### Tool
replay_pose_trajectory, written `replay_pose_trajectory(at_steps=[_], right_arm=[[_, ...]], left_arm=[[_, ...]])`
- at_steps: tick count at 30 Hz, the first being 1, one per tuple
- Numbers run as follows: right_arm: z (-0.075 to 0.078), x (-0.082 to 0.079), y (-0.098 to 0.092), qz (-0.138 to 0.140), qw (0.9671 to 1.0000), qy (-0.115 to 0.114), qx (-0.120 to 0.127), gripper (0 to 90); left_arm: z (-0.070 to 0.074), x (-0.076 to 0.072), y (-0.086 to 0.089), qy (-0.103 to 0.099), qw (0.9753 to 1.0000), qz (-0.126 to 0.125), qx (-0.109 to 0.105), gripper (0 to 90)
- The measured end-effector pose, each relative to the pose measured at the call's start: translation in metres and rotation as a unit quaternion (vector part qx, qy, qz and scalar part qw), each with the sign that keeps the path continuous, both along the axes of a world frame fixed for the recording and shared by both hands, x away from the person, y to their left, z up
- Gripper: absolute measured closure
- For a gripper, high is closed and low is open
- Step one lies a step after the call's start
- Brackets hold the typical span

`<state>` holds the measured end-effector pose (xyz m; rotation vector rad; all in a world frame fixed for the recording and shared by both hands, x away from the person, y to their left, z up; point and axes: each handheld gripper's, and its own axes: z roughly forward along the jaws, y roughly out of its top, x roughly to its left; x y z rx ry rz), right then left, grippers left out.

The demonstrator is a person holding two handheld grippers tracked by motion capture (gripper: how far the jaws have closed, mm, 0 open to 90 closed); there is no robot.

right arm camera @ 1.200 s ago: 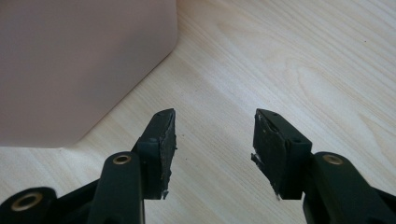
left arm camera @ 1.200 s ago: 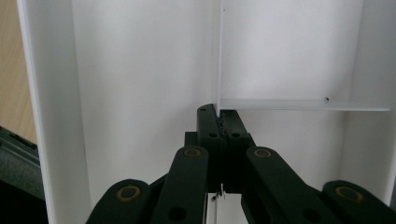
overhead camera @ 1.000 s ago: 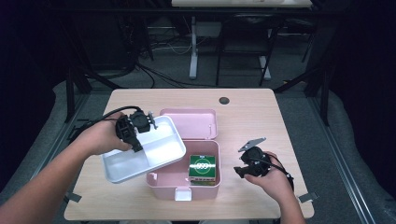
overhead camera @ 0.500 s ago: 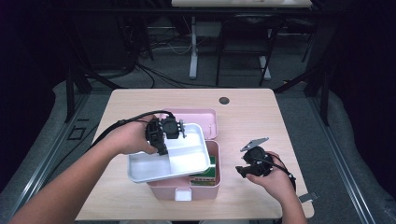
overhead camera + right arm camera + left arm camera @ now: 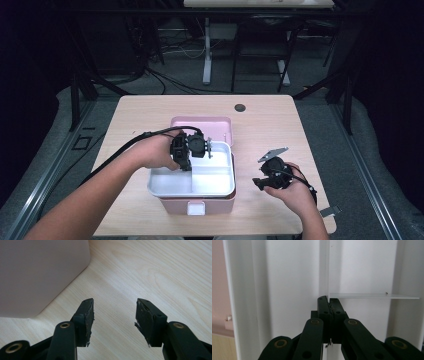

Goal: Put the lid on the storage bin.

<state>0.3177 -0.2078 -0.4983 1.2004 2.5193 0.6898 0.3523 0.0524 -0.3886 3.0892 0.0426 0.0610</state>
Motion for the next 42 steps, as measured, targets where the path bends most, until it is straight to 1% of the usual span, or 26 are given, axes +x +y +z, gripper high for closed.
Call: replay_pose_trajectory(at_steps=[2,4,7,8,10,17,18,19,24,26,28,30,32,36,38,39,41,42], right_arm=[[0.0,0.0,0.001,0.0,1.0,0.007,-0.001,48.8],[0.0,0.0,0.001,0.001,1.0,0.007,-0.001,48.8],[0.0,0.0,0.001,0.001,1.0,0.006,-0.001,48.8],[0.0,0.0,0.001,0.002,1.0,0.007,-0.004,48.8],[-0.002,0.001,0.001,0.001,1.0,0.001,-0.003,48.8],[-0.002,0.001,0.0,0.001,1.0,0.003,0.0,48.8],[-0.001,0.001,0.0,0.001,1.0,0.007,-0.002,48.8],[-0.001,0.001,-0.001,0.0,1.0,0.006,-0.002,48.8],[-0.002,0.001,-0.001,-0.001,1.0,0.004,0.001,48.8],[-0.002,0.001,0.0,0.001,1.0,0.003,0.001,48.8],[-0.002,0.001,0.0,0.0,1.0,0.002,0.0,48.8],[-0.001,0.002,0.001,0.001,1.0,0.008,-0.002,48.8],[-0.002,0.002,0.001,0.0,1.0,0.004,0.0,48.8],[-0.002,0.002,0.001,0.0,0.9999,0.007,-0.007,48.9],[-0.002,0.002,0.001,-0.003,0.9999,0.01,-0.002,48.9],[-0.002,0.002,0.001,-0.006,1.0,0.006,0.003,49.0],[-0.001,0.002,0.001,-0.01,0.9999,0.012,0.004,48.9],[0.001,0.002,0.001,-0.013,0.9999,0.009,0.003,48.5]], left_arm=[[-0.002,0.0,-0.002,0.003,1.0,-0.001,-0.004,89.3],[-0.004,0.0,-0.004,0.003,1.0,-0.006,-0.002,89.3],[-0.009,-0.001,-0.007,0.007,0.9999,-0.008,-0.001,89.3],[-0.01,0.0,-0.008,0.006,1.0,-0.006,-0.002,89.3],[-0.013,0.001,-0.009,0.009,0.9999,-0.003,-0.006,89.3],[-0.023,0.004,-0.013,0.004,0.9999,-0.008,0.01,89.2],[-0.025,0.004,-0.013,0.007,0.9999,-0.007,0.011,89.1],[-0.026,0.005,-0.013,0.006,0.9999,-0.008,0.007,89.1],[-0.036,0.007,-0.012,0.013,0.9999,-0.006,0.006,88.9],[-0.038,0.007,-0.014,0.013,0.9998,-0.008,0.011,88.9],[-0.039,0.007,-0.014,0.012,0.9998,-0.008,0.011,88.9],[-0.042,0.006,-0.015,0.011,0.9998,-0.007,0.015,88.9],[-0.043,0.007,-0.015,0.01,0.9998,-0.009,0.018,88.8],[-0.046,0.007,-0.016,0.011,0.9997,-0.009,0.021,88.8],[-0.047,0.007,-0.017,0.012,0.9997,-0.008,0.022,88.7],[-0.047,0.007,-0.017,0.013,0.9996,-0.009,0.024,88.6],[-0.048,0.007,-0.017,0.011,0.9996,-0.009,0.025,88.6],[-0.048,0.007,-0.017,0.011,0.9996,-0.009,0.025,88.6]])
